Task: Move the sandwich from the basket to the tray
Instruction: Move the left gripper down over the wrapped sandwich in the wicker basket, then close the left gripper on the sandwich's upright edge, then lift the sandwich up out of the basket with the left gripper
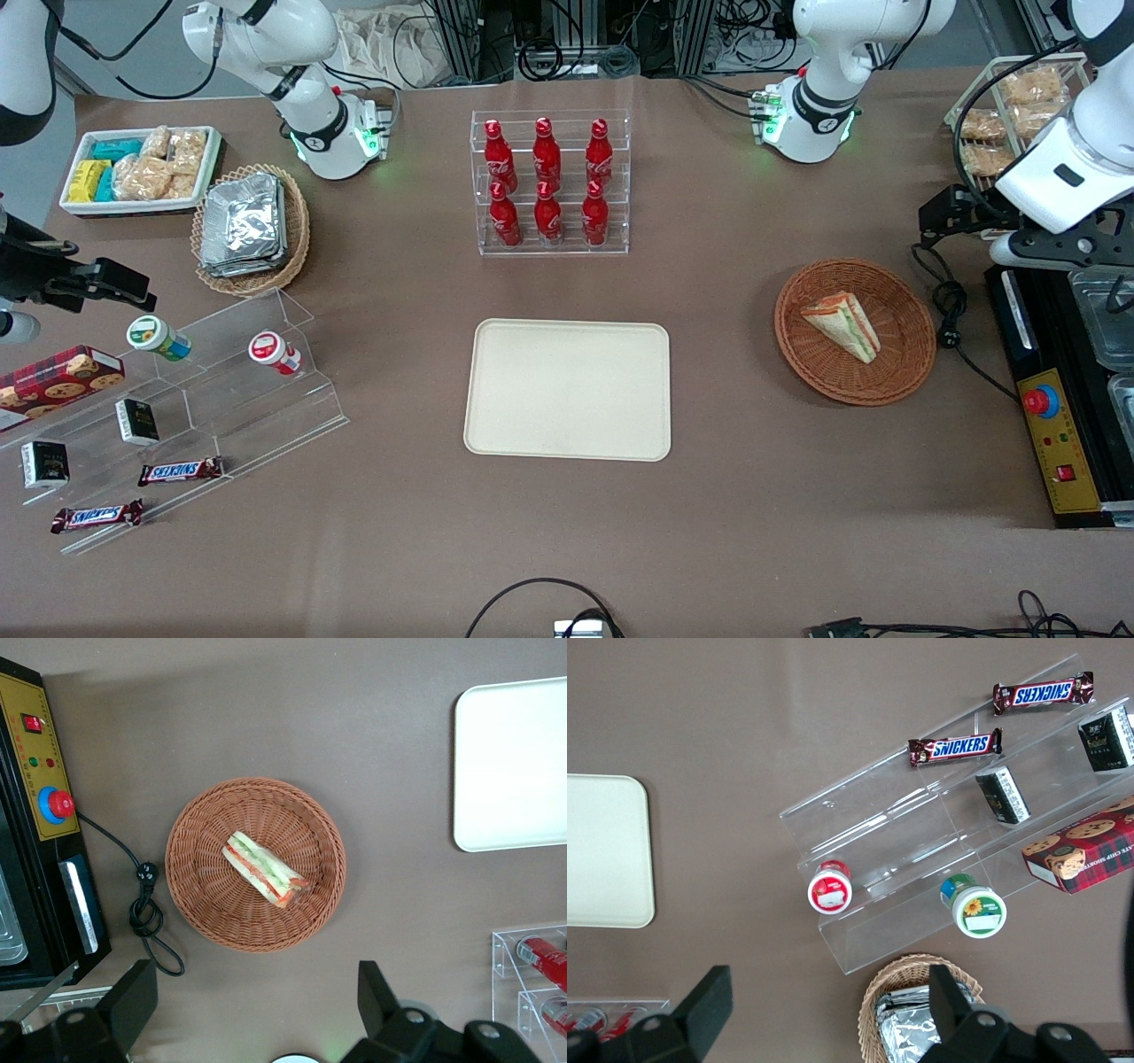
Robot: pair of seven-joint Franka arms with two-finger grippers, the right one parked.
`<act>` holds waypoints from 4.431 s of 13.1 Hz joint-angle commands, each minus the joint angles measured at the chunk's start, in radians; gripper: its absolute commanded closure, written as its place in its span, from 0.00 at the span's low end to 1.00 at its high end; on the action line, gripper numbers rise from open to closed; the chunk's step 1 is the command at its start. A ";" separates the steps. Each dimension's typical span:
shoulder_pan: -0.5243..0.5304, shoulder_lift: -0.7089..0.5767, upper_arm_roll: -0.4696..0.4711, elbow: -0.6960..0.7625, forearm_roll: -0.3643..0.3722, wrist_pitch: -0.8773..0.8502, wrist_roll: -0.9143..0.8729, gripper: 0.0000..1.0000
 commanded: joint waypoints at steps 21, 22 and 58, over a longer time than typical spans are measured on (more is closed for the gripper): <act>0.013 -0.118 0.007 -0.693 0.008 0.652 -0.495 0.00; 0.013 -0.117 0.007 -0.725 0.008 0.698 -0.520 0.00; 0.021 -0.109 -0.037 -0.975 0.031 1.068 -0.395 0.75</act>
